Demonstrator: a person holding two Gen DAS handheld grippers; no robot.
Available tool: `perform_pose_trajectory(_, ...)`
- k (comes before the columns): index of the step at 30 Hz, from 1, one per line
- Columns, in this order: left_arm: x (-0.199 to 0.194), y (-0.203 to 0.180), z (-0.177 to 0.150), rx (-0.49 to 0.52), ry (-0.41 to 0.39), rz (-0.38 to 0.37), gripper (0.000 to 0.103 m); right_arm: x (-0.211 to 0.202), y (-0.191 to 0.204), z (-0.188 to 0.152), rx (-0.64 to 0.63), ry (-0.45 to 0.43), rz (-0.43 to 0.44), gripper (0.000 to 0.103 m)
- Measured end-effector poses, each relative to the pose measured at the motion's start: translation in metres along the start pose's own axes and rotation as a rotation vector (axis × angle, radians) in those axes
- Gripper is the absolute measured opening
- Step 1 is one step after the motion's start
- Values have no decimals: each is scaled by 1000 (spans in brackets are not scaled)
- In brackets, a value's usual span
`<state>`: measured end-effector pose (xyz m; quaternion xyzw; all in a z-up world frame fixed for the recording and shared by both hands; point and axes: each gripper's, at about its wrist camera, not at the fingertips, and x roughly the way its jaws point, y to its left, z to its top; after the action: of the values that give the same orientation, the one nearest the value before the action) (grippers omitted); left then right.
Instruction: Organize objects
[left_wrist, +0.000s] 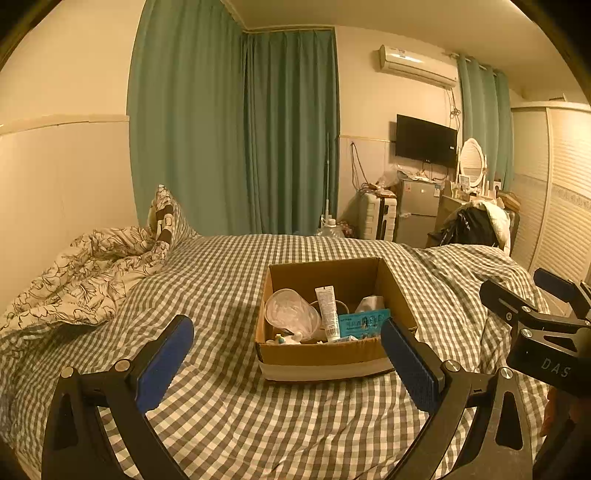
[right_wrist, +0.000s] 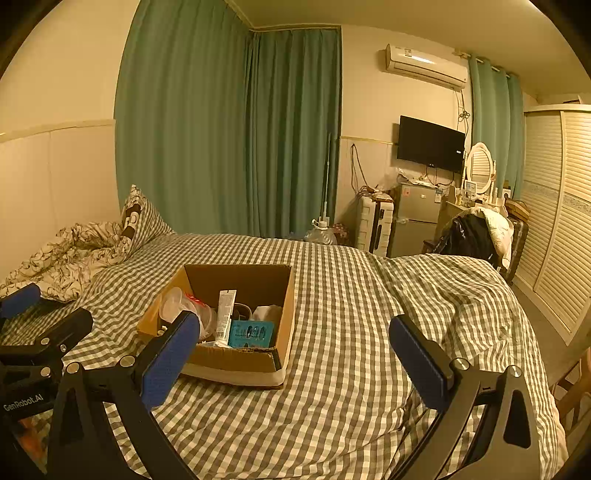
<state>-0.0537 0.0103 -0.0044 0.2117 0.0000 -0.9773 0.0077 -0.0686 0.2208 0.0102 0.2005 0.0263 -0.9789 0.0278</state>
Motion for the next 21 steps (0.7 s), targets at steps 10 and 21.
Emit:
perform_pose_trajectory(10,0,0,-2,0,3,3,103,2,1,-3,-3,6,3,103)
perform_pose_trajectory(21,0,0,-2,2,3,5,103,3,2,-5,-9,12,5,103)
